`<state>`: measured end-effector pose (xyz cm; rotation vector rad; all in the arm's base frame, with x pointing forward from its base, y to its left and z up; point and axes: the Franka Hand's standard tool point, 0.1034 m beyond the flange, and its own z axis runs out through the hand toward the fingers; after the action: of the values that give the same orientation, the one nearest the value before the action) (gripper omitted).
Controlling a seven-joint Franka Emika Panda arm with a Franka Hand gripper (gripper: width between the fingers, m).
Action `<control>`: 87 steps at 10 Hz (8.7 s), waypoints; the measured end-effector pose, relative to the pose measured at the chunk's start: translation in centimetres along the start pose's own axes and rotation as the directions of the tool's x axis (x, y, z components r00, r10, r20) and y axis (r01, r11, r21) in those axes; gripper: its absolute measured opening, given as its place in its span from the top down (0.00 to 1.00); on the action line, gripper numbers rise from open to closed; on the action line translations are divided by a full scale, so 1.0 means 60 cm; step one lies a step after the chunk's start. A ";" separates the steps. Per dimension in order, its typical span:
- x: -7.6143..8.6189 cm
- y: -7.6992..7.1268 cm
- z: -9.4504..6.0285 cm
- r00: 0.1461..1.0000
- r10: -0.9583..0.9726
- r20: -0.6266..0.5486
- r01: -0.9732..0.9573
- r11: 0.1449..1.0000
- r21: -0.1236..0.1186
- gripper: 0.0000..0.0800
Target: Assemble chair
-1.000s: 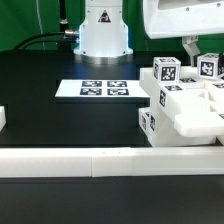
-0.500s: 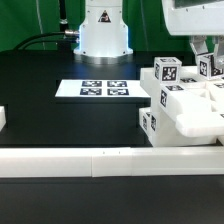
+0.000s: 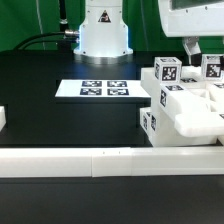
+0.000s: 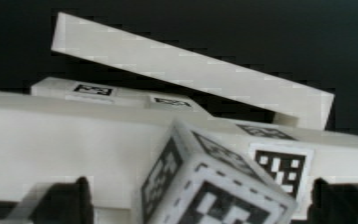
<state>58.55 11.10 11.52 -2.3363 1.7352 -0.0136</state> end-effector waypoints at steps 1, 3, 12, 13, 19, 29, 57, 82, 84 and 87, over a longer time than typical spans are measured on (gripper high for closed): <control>0.000 0.000 0.000 0.996 -0.091 0.000 0.091 0.996 0.000 0.21; 0.001 0.000 0.000 0.967 -0.255 0.000 0.255 0.967 -0.001 0.19; -0.005 -0.007 -0.001 0.444 -0.895 0.033 0.893 0.439 -0.098 0.19; -0.005 -0.007 -0.001 0.445 -0.895 0.033 0.893 0.440 -0.098 0.35; 0.002 -0.007 -0.002 0.490 -0.872 0.024 0.870 0.486 -0.088 0.64; -0.006 -0.006 0.000 0.989 -0.148 -0.032 0.148 0.989 0.004 0.64; -0.018 -0.017 0.002 0.053 -0.996 0.077 0.988 0.041 -0.148 0.65; -0.017 -0.011 -0.003 0.976 -0.212 -0.055 0.210 0.977 -0.039 0.21; -0.017 -0.009 -0.002 0.919 -0.392 -0.044 0.389 0.919 -0.058 0.19; -0.017 -0.011 0.002 0.693 -0.721 0.001 0.713 0.686 -0.148 0.19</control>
Offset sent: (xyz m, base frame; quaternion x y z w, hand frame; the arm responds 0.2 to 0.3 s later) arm 0.0000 0.0000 0.0000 0.0000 0.0000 -0.1938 0.9810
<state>58.86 12.29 11.67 -2.9883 0.7254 -0.0980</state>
